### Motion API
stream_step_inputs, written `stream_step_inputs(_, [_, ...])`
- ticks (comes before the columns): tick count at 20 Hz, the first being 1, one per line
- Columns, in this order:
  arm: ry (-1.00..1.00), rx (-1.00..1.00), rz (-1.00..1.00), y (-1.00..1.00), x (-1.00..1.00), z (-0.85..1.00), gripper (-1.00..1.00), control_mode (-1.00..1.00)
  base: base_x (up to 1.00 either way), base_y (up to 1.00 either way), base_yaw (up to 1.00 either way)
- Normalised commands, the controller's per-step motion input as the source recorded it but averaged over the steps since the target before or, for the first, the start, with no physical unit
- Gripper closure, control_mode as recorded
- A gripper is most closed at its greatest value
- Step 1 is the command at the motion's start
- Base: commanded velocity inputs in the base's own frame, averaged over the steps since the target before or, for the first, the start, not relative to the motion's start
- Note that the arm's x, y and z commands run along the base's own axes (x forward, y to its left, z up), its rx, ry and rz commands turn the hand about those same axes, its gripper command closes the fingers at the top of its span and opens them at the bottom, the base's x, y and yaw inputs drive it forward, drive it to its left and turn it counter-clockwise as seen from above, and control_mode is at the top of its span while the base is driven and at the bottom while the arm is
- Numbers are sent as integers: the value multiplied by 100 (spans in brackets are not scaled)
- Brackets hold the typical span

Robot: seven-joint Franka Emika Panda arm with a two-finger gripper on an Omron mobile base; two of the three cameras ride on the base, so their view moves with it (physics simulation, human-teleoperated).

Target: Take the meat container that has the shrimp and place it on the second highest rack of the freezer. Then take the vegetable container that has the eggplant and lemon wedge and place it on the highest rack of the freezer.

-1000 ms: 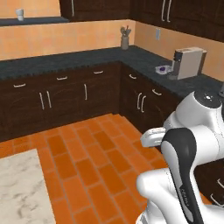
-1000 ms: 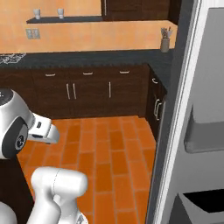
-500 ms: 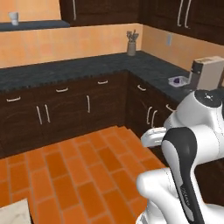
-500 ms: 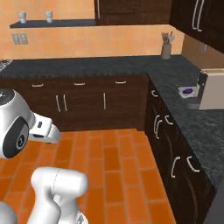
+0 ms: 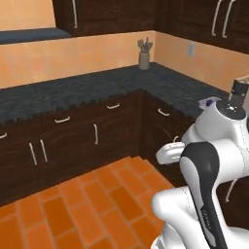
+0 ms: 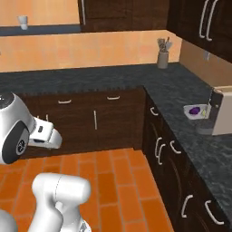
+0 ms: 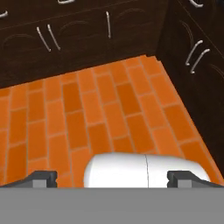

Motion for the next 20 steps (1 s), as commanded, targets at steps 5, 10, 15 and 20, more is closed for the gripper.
stream_step_inputs(5, [0, 0, 0, 0, 0, 0, -100, 100, 74, -21, -63])
stream_step_inputs(10, [0, 0, 0, 0, 0, 0, -100, 100, 87, -8, -54])
stream_step_inputs(15, [0, 0, 0, 0, 0, 0, -100, 100, 65, 53, -51])
stream_step_inputs(20, [0, 0, 0, 0, 0, 0, -100, 100, 50, 41, -41])
